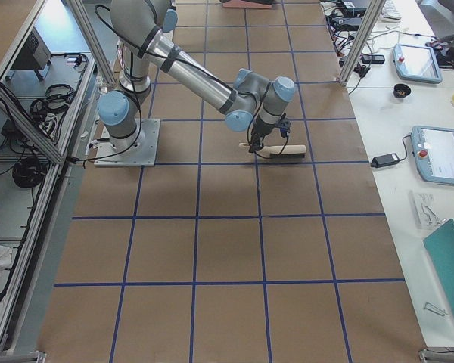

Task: Sweep and dump trash into bin
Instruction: 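Tilt the dustpan over the trash bag to dump the items, then bring the dustpan back onto the table while the right gripper releases the brush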

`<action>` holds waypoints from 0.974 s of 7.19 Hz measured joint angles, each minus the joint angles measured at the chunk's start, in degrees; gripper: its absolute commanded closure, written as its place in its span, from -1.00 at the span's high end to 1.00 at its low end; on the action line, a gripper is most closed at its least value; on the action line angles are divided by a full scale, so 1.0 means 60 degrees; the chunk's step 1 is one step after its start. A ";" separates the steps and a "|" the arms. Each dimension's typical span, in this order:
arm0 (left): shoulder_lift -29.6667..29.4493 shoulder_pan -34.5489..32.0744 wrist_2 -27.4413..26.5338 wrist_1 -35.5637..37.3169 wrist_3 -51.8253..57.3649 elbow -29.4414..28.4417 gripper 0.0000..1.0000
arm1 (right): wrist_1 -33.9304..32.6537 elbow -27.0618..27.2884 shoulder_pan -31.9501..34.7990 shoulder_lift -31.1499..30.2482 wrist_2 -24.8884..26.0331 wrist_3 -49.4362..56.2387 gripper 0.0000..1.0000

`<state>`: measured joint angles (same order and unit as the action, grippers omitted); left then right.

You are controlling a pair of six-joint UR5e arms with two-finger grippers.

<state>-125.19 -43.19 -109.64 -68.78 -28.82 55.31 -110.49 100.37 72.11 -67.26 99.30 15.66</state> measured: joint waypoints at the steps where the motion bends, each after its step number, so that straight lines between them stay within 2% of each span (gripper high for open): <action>1: 0.0168 -0.0075 0.0312 -0.0405 -0.0067 -0.0052 -1.00 | -0.0087 0.0000 -0.0005 -0.0006 0.0010 0.0006 0.14; 2: 0.0313 -0.0211 0.0538 -0.0777 -0.0261 -0.0085 -1.00 | -0.0141 0.0000 -0.0004 -0.0010 0.0014 0.0009 0.27; 3: 0.0443 -0.0455 0.0657 -0.1206 -0.0547 -0.0094 -1.00 | -0.0166 -0.0003 -0.0002 -0.0015 0.0013 0.0010 0.54; 4: 0.0565 -0.0777 0.0781 -0.1698 -0.0772 -0.0073 -1.00 | -0.0213 -0.0005 -0.0003 -0.0029 0.0010 0.0011 0.98; 7: 0.0848 -0.1804 0.1305 -0.2595 -0.1458 0.0375 -1.00 | -0.0470 -0.0095 0.0001 -0.0245 0.0113 -0.0005 1.00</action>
<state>-120.10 -54.01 -101.81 -84.35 -37.57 57.56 -113.30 99.80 72.12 -68.73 99.98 15.63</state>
